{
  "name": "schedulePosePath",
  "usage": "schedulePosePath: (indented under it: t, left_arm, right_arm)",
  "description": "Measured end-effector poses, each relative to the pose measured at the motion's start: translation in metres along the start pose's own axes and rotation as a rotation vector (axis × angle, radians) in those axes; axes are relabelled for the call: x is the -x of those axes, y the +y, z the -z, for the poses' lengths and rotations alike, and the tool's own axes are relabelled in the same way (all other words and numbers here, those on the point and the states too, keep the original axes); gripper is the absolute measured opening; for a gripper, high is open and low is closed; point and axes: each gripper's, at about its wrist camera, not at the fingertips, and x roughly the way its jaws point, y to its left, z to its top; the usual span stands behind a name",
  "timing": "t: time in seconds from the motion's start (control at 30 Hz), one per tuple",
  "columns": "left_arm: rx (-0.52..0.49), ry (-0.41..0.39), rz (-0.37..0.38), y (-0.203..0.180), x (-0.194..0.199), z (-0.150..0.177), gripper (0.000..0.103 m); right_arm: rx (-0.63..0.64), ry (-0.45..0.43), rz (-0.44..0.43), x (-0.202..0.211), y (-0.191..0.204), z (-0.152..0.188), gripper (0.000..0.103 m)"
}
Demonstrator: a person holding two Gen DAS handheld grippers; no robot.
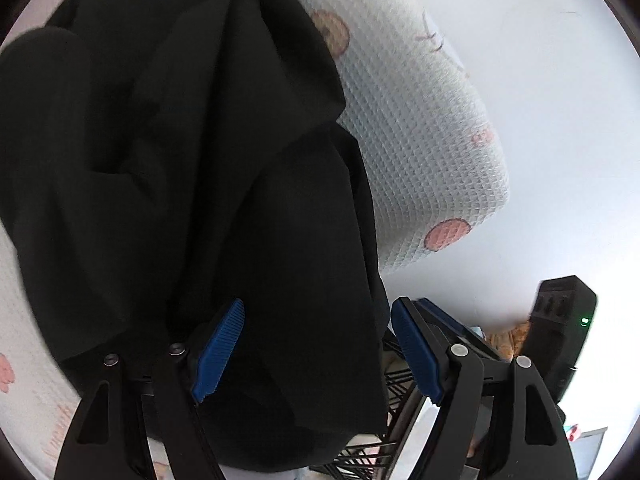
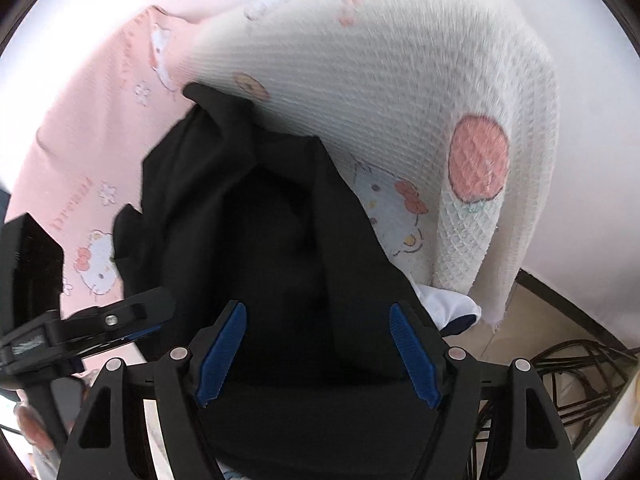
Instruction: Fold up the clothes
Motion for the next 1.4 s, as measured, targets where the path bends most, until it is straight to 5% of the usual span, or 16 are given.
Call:
schedulePosePath:
  t: [0.37,0.43,0.5,0.57,0.67,0.97,1.4]
  left_arm:
    - [-0.058,-0.017,-0.198,-0.006,-0.027,-0.007,0.073]
    - [-0.076,-0.037,-0.241,-0.006,-0.026,-0.002,0.050]
    - [-0.087,-0.045,-0.292,-0.004,-0.026,0.002,0.037]
    - [-0.070,-0.041,-0.321,0.003,-0.027,0.005,0.029]
    - [0.001,-0.032,-0.311,0.016,-0.023,0.007,0.024]
    - [0.020,-0.118,-0.341,0.030,0.014,0.030,0.019]
    - [0.187,-0.188,-0.196,0.091,0.053,0.060,0.019]
  right_arm:
    - [-0.016,0.059,-0.037,-0.062,-0.009,-0.019,0.074]
    - [-0.028,0.071,-0.050,-0.073,-0.011,-0.022,0.073]
    - [-0.041,0.076,-0.069,-0.078,-0.012,-0.023,0.062]
    - [-0.061,0.090,-0.077,-0.083,-0.014,-0.022,0.022]
    - [-0.069,0.106,-0.087,-0.089,-0.015,-0.019,0.009]
    - [-0.066,0.117,-0.205,-0.070,0.010,-0.007,0.008]
    - [0.226,0.152,-0.018,-0.073,0.083,0.009,0.008]
